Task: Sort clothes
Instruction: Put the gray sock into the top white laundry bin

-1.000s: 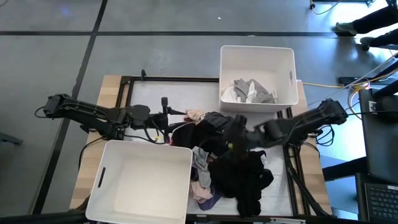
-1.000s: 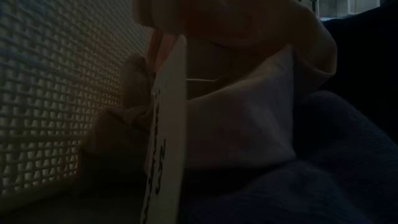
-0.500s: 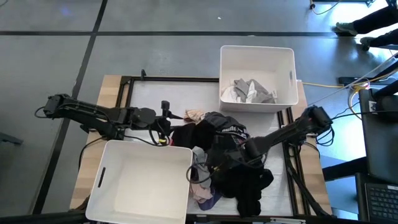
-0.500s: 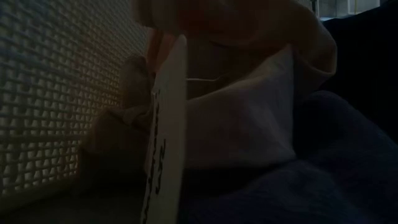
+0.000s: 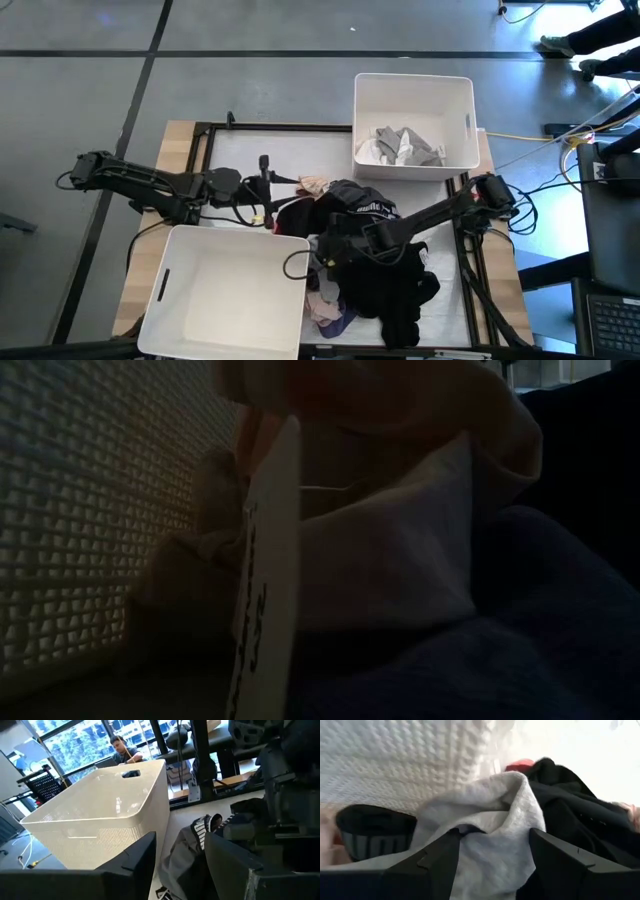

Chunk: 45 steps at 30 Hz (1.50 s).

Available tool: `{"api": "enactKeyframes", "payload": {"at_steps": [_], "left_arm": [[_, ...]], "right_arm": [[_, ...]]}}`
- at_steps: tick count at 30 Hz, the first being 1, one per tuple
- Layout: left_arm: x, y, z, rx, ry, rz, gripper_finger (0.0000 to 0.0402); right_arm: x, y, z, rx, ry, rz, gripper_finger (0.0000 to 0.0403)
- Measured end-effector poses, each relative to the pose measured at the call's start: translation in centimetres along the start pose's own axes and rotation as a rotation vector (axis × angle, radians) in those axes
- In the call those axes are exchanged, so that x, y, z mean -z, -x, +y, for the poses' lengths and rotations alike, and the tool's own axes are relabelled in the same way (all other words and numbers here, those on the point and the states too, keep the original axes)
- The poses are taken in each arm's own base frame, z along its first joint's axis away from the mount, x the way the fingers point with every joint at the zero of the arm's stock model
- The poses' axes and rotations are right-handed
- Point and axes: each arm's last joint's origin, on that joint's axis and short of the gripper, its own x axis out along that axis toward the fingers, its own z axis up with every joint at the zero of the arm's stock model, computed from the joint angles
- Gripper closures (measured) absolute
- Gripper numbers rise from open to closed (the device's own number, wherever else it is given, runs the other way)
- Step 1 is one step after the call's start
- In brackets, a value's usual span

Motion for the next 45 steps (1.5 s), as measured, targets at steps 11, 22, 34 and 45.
{"api": "enactKeyframes", "payload": {"at_steps": [11,22,34,45], "left_arm": [[0.0,0.0,0.0,0.0,-0.009,0.0,0.0243],[0.1,0.0,0.0,0.003,-0.012,0.009,0.0243],[0.2,0.0,-0.1,0.005,-0.015,0.016,0.0243],[0.2,0.0,-0.1,0.005,-0.015,0.015,0.0243]], "right_arm": [[0.0,0.0,0.1,0.005,0.054,-0.004,0.0373],[-0.9,2.7,-0.5,0.035,0.046,-0.017,0.0392],[-2.4,11.6,-2.0,0.163,0.048,-0.088,0.039],[-2.3,17.4,-5.0,0.355,0.038,-0.129,0.0388]]}}
